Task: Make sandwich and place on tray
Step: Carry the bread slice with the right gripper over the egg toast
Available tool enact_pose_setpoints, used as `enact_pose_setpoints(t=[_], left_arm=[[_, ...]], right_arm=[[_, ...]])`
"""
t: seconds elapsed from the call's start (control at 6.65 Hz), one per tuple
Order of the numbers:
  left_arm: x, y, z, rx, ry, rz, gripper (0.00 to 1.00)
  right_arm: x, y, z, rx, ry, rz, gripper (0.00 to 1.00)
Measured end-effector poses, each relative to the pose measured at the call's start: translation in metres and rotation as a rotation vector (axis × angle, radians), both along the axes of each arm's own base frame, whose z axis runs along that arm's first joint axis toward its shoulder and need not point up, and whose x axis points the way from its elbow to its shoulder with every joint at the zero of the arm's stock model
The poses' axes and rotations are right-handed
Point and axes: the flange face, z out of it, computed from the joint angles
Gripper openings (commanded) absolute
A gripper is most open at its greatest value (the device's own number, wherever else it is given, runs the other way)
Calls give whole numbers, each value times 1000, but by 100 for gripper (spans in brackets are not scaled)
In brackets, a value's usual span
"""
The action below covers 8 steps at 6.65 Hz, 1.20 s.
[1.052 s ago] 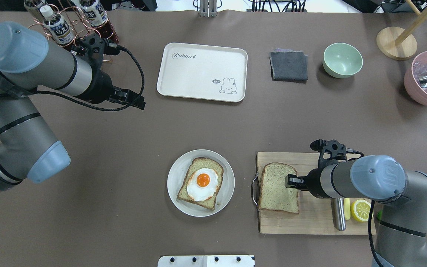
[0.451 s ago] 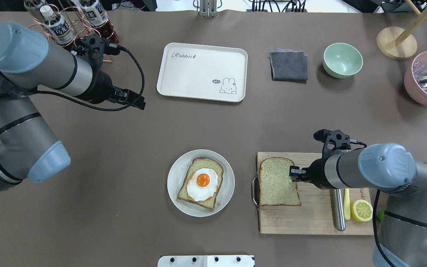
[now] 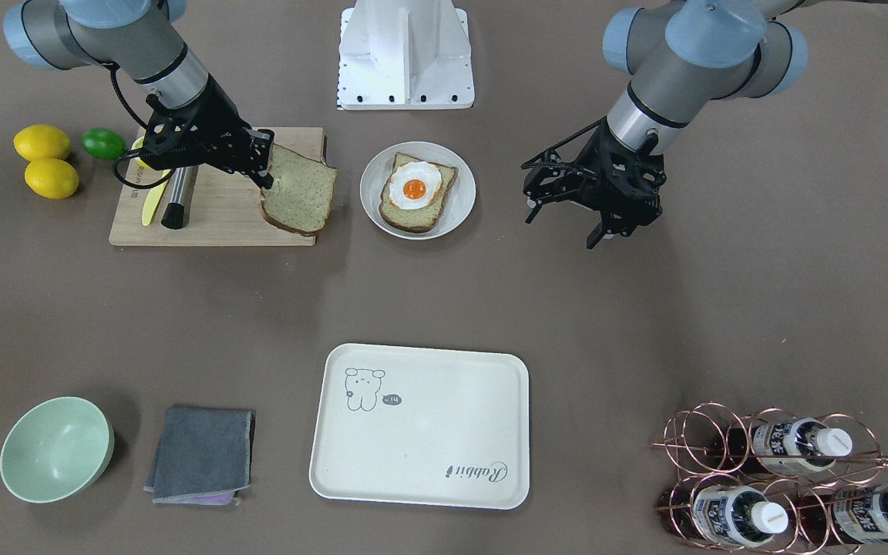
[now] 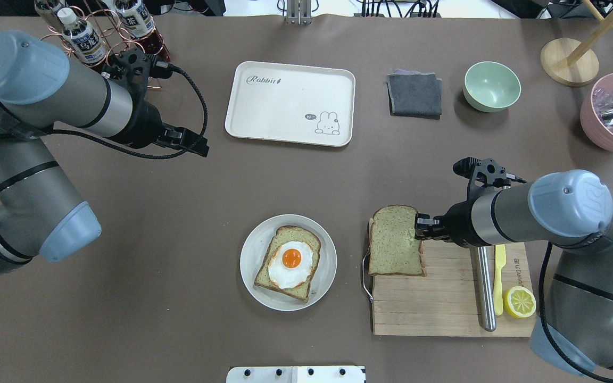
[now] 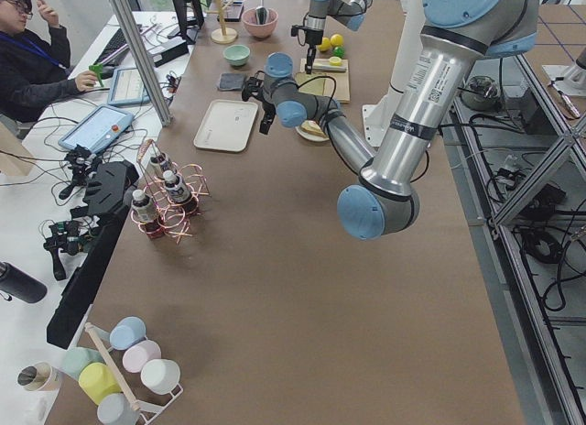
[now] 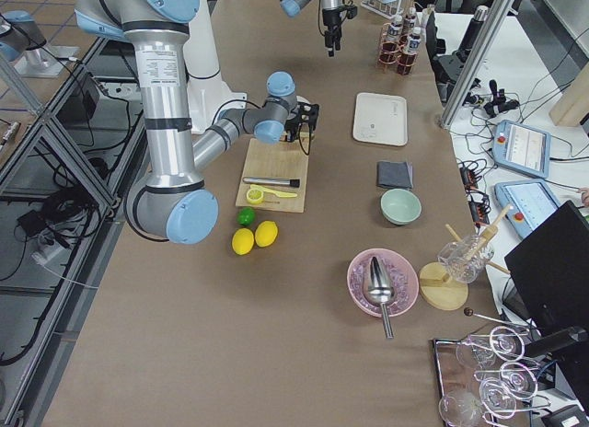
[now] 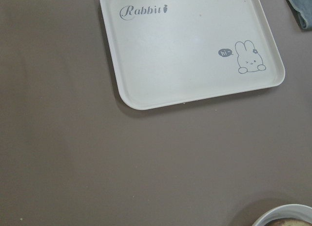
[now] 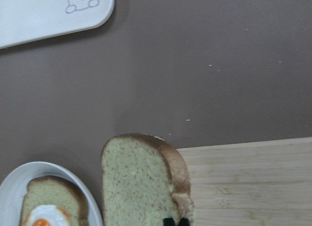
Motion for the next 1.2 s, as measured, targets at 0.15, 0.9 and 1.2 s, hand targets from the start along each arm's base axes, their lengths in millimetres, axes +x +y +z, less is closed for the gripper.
enact_pose_setpoints(t=[0.15,0.9,1.2], left_arm=[[0,0,-1,1,2,0,99],[-1,1,-5,4,11,5,99],[-1,1,-6,4,12,6,99]], right_arm=[[-5,-3,-22,19,-36,3,0],[-85,40,-96,-31,-148,72,0],[-124,67,-97,-69,-144,123,0]])
